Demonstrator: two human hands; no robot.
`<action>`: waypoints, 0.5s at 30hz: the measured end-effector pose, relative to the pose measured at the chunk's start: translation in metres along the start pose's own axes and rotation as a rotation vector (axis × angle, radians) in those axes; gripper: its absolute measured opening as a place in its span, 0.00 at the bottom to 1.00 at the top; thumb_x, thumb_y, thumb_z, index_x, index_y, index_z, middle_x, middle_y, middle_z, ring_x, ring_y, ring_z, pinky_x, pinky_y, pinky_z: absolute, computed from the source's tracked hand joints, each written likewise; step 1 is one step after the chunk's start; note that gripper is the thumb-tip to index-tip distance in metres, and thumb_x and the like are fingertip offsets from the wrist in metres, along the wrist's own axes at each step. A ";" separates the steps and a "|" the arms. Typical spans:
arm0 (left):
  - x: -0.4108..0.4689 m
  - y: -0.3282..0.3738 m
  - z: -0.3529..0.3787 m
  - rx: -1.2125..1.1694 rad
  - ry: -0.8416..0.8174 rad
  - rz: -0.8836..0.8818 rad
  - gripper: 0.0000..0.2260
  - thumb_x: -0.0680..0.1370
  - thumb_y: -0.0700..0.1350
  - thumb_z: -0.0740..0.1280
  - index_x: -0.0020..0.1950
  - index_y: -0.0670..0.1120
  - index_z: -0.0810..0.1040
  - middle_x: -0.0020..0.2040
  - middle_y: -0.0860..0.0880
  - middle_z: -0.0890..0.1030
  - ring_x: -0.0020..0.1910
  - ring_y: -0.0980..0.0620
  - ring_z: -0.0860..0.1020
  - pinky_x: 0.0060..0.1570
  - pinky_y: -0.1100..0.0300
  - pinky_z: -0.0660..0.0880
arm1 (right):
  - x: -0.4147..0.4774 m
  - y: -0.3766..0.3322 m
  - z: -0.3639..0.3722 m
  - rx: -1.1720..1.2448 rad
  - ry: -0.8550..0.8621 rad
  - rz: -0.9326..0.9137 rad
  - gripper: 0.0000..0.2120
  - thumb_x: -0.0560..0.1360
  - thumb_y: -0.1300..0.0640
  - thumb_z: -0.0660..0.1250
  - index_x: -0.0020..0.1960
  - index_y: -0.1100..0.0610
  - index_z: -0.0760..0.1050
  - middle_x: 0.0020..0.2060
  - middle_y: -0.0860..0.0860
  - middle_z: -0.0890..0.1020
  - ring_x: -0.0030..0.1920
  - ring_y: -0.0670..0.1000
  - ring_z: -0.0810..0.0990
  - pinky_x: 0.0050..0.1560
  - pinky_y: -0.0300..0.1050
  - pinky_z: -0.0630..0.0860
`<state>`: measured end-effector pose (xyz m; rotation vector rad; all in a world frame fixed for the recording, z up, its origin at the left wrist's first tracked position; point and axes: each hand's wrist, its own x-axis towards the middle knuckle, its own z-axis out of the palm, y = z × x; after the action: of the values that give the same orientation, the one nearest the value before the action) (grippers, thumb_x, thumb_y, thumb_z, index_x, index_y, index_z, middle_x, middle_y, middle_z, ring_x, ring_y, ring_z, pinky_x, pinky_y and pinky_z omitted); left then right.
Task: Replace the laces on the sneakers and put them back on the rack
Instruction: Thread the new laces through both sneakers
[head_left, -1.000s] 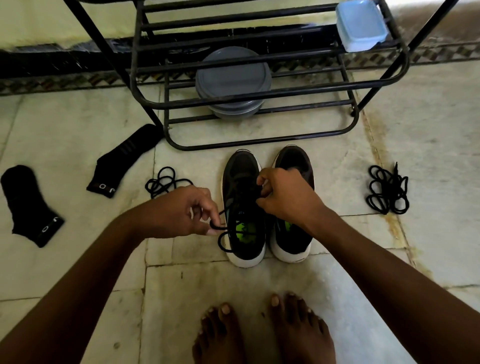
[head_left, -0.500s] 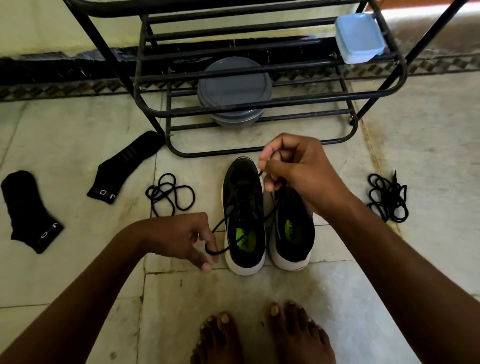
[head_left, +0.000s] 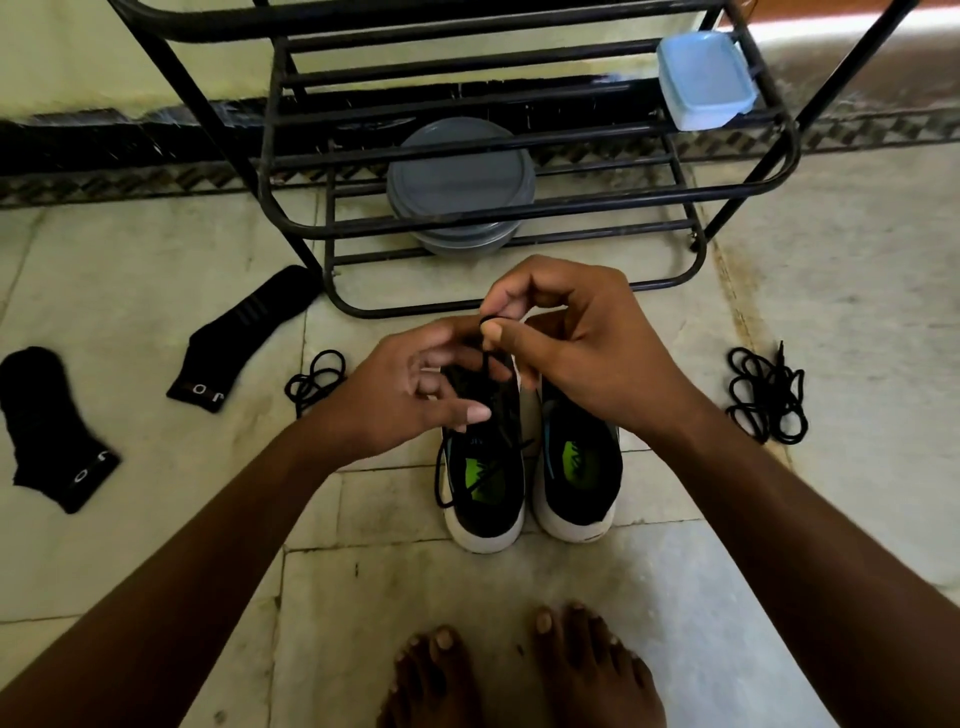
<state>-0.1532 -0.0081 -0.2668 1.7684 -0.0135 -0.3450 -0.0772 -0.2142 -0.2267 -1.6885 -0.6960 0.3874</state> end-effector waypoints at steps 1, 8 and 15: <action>0.003 0.003 0.004 -0.018 0.031 0.001 0.21 0.74 0.37 0.77 0.65 0.49 0.80 0.50 0.49 0.86 0.40 0.47 0.84 0.42 0.53 0.82 | 0.000 0.005 -0.003 -0.073 0.005 -0.013 0.04 0.79 0.63 0.70 0.53 0.59 0.80 0.40 0.51 0.82 0.30 0.48 0.81 0.35 0.39 0.74; 0.019 -0.008 0.005 -0.205 0.582 -0.132 0.05 0.81 0.40 0.70 0.48 0.47 0.85 0.43 0.46 0.82 0.36 0.53 0.75 0.35 0.57 0.74 | -0.006 0.043 -0.016 -0.648 -0.229 0.071 0.05 0.82 0.56 0.63 0.50 0.50 0.78 0.37 0.45 0.82 0.38 0.44 0.80 0.43 0.48 0.78; 0.026 -0.020 -0.001 -0.598 0.708 -0.322 0.07 0.82 0.39 0.66 0.48 0.42 0.83 0.35 0.47 0.78 0.35 0.51 0.77 0.35 0.60 0.75 | -0.018 0.057 -0.012 -0.848 -0.316 0.131 0.10 0.83 0.48 0.56 0.46 0.49 0.70 0.37 0.50 0.78 0.37 0.55 0.77 0.39 0.56 0.79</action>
<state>-0.1316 -0.0081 -0.2920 1.2083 0.8048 0.0692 -0.0705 -0.2412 -0.2805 -2.5125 -1.0792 0.4952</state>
